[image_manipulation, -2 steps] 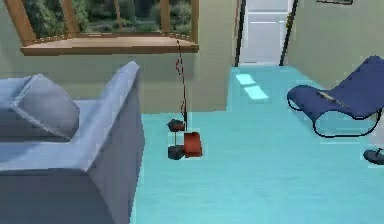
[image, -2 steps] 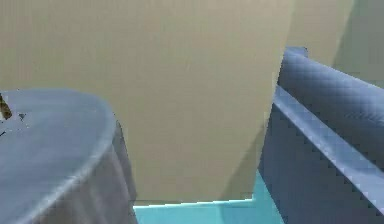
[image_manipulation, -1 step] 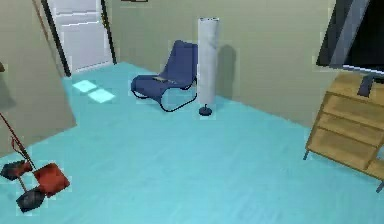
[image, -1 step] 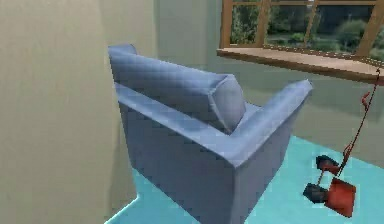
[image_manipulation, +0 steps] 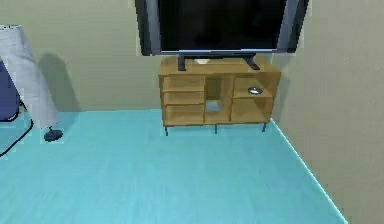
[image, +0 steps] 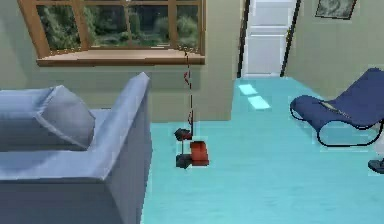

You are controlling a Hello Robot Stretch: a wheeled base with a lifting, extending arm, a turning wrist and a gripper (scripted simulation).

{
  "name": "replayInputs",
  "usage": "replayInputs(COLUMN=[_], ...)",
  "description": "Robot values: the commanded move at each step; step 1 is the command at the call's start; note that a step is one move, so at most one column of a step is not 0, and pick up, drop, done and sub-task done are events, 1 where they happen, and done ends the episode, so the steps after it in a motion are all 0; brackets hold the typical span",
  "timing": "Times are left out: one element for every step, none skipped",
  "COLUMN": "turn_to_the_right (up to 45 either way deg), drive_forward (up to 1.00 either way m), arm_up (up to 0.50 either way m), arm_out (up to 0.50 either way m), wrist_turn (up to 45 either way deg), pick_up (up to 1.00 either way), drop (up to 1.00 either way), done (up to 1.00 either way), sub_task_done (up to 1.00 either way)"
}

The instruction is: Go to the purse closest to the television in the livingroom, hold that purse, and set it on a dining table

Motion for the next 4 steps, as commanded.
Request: replayInputs(turn_to_the_right=[45.0, 39.0, 0.0, 9.0], drive_forward=[0.00, 0.00, 1.00, 0.00], arm_up=[0.00, 0.00, 0.00, 0.00], arm_out=[0.00, 0.00, 0.00, 0.00], wrist_turn=[0.0, 0.0, 0.0, 0.0], pick_up=[0.00, 0.00, 0.00, 0.00], drop=[0.00, 0.00, 0.00, 0.00], done=[0.00, 0.00, 0.00, 0.00], sub_task_done=[0.00, 0.00, 0.00, 0.00])
